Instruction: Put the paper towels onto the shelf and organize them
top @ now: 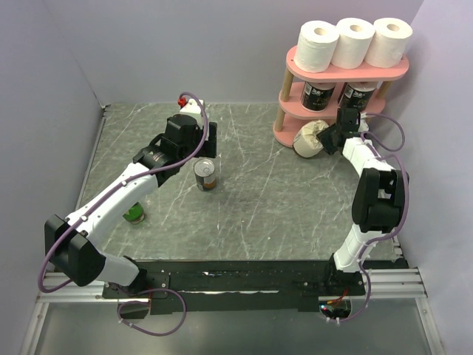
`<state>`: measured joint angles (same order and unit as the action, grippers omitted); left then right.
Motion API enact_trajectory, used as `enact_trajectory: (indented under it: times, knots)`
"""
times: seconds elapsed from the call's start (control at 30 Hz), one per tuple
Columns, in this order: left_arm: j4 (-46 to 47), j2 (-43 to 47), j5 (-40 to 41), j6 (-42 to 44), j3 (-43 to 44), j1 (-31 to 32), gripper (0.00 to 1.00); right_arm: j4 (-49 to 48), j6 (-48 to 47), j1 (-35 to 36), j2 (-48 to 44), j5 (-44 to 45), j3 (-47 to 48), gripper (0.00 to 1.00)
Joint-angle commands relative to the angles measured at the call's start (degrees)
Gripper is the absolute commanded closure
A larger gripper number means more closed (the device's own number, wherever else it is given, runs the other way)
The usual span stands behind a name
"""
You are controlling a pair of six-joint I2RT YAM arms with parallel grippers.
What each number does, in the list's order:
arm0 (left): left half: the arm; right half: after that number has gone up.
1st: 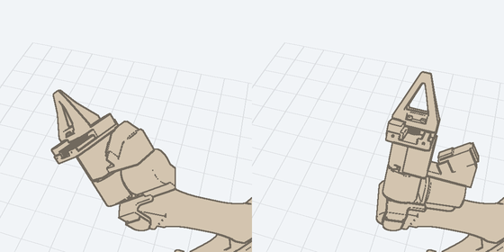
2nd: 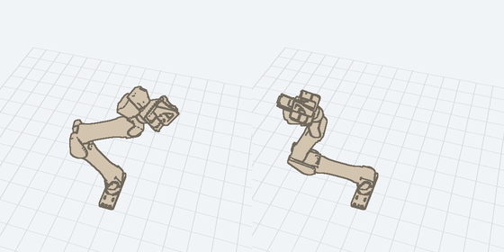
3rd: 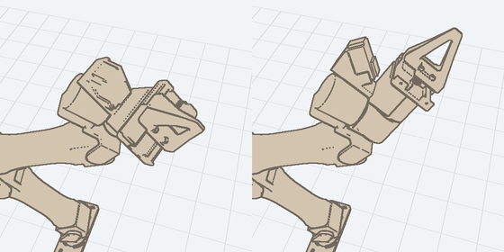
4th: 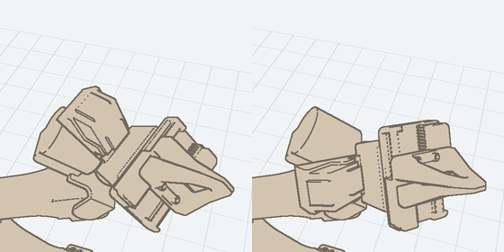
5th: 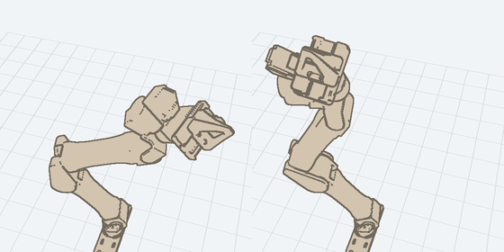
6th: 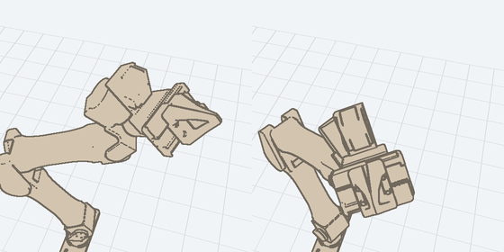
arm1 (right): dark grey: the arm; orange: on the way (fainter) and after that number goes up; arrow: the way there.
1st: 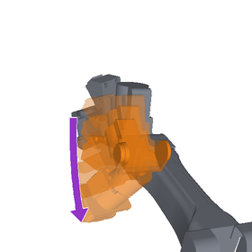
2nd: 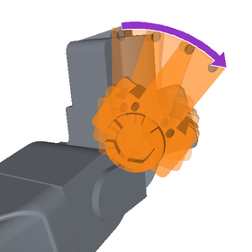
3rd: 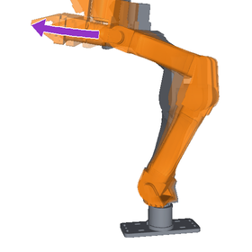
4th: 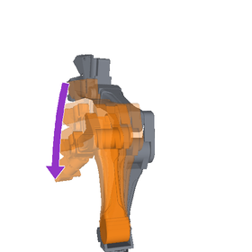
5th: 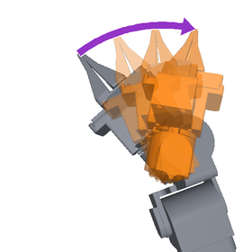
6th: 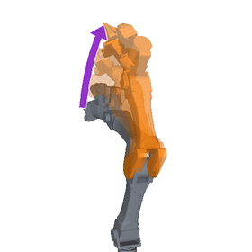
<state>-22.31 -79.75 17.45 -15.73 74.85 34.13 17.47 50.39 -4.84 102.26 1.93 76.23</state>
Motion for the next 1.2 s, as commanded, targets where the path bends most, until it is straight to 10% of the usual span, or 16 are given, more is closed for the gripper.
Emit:
enact_trajectory:
  times: [0.0,0.6,1.17]
  knots:
    - [0.8,1.9,0.1,0.3,1.1,0.4,0.04,-5.9,4.0,-1.0,0.7,-0.1,3.0,0.6]
    - [0.5,2.0,0.6,0.1,1.1,0.7,0.04,-16.2,8.5,-2.3,0.8,-6.2,0.2,0.34]
    - [0.3,1.3,1.4,0.4,1.0,1.5,0.04,-13.3,3.9,-4.0,-5.2,-9.1,-4.5,0.31]
